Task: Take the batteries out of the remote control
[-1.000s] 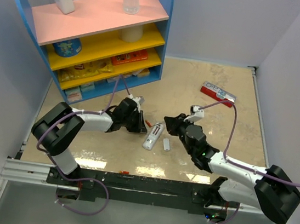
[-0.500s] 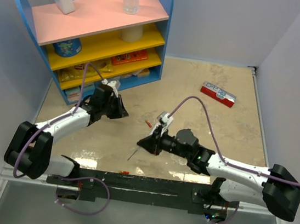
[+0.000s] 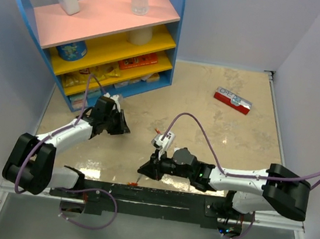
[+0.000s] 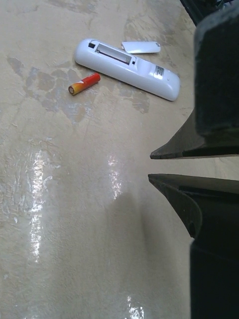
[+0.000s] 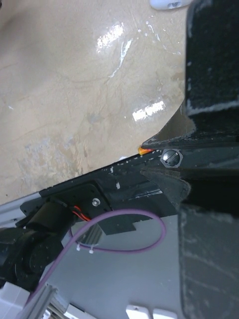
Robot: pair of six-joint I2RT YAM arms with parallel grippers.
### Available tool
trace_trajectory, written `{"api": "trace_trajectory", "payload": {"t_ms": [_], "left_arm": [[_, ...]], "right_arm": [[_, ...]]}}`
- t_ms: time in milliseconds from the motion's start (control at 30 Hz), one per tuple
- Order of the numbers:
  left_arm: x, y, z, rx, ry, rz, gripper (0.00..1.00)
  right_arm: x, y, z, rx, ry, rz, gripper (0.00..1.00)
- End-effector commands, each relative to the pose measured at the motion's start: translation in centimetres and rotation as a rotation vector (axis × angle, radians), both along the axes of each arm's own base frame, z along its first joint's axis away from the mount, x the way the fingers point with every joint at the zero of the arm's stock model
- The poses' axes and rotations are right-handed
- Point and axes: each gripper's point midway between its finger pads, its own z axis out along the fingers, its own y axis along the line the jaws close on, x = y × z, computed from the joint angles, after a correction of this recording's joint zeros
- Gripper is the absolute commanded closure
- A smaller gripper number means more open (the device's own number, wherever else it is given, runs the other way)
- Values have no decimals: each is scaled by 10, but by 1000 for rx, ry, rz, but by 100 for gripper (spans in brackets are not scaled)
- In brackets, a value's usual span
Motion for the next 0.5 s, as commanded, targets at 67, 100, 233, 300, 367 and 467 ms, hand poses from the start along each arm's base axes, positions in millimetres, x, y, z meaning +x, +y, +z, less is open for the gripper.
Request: {"api": "trace_trajectory", "payload": {"t_ms": [67, 100, 233, 300, 367, 467], "left_arm": [[-2, 0, 2, -16, -22, -9, 77], [-3, 0, 0, -14, -21, -6, 77], [-5, 3, -5, -10, -12, 9, 77], [-7, 3, -8, -12, -5, 13, 77], [-11, 3, -12, -20, 9, 16, 77], [-17, 3, -19, -26, 24, 21, 77]], "right_arm": [[19, 7, 11, 47, -57, -87, 100], [21, 6, 11, 44, -61, -98, 100], [29, 0, 10, 19, -85, -144, 100], [36, -4, 14, 23, -95, -186, 100], [42, -8, 20, 37, -107, -223, 100], [45, -10, 27, 51, -116, -245, 100]]}}
